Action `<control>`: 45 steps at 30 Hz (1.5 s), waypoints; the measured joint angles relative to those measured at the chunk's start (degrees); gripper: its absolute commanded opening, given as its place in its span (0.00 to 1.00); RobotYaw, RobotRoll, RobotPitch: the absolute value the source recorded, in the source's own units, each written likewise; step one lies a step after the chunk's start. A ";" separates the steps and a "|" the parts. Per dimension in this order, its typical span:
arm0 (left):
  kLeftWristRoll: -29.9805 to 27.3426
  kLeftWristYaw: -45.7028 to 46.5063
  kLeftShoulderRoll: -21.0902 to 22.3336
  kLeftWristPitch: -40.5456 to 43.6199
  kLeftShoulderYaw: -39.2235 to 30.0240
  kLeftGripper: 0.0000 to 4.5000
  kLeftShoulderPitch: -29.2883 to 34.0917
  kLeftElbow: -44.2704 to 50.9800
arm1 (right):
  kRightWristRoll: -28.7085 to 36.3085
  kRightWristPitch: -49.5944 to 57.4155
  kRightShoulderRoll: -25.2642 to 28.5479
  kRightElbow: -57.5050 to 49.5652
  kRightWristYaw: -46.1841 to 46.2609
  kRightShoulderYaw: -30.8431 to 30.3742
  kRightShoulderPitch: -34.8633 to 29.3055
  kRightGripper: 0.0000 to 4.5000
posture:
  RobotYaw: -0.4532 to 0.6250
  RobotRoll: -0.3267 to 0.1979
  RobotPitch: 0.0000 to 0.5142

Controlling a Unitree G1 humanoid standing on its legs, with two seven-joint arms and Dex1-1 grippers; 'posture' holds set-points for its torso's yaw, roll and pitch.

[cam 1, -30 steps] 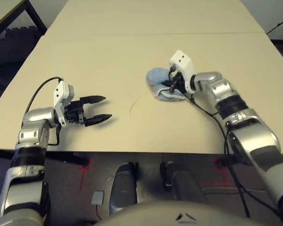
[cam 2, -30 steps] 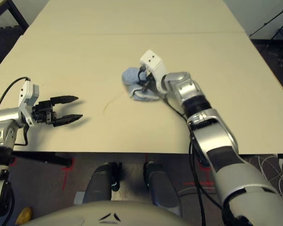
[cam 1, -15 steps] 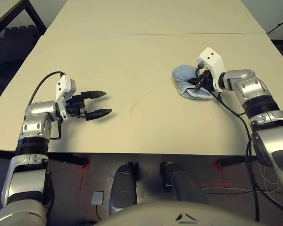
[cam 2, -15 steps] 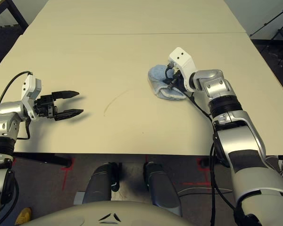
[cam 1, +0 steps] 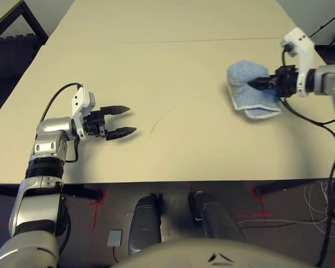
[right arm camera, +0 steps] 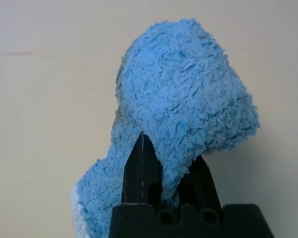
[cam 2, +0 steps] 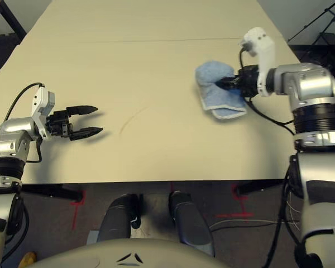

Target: Wipe the water off the table with a rag.

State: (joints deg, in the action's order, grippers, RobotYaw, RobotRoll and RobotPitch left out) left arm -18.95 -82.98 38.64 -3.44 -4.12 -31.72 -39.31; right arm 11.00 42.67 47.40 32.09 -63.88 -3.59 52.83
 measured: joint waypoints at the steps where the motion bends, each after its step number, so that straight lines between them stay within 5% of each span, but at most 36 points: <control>1: 0.08 0.00 -0.13 -0.22 0.05 1.00 -0.36 -0.14 | -0.58 -0.99 0.31 1.20 -0.06 -0.10 -0.22 0.00 | 0.20 0.62 0.18; 18: 0.43 -0.32 0.69 -1.15 0.08 1.00 -2.06 -2.13 | -7.84 -17.60 -5.89 21.98 3.26 -0.28 0.61 0.00 | 0.24 0.62 0.22; 24: 0.37 0.26 1.18 -0.95 -0.56 1.00 -2.04 -2.00 | -10.85 -24.60 -7.84 28.89 10.57 -0.04 2.38 0.45 | 0.25 0.62 0.24; 30: -0.54 2.60 2.28 1.04 -4.13 1.00 -1.68 -1.40 | -7.07 -29.18 -6.78 28.93 11.58 6.69 2.87 0.97 | 0.26 0.62 0.27; 40: -1.80 6.13 4.18 2.91 -7.72 1.00 0.70 0.97 | 8.07 -31.99 -0.65 24.81 12.95 26.83 1.06 0.99 | 0.25 0.62 0.29; 45: -3.48 19.77 0.89 1.65 -14.38 1.00 -1.57 0.40 | 11.26 -35.85 -0.68 23.38 12.24 30.58 -4.62 0.99 | 0.26 0.62 0.30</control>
State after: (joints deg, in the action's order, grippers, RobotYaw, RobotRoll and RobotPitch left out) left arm -22.43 -63.20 39.53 -1.80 -18.50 -33.29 -38.91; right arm 22.27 6.83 46.71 55.48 -51.65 26.99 48.21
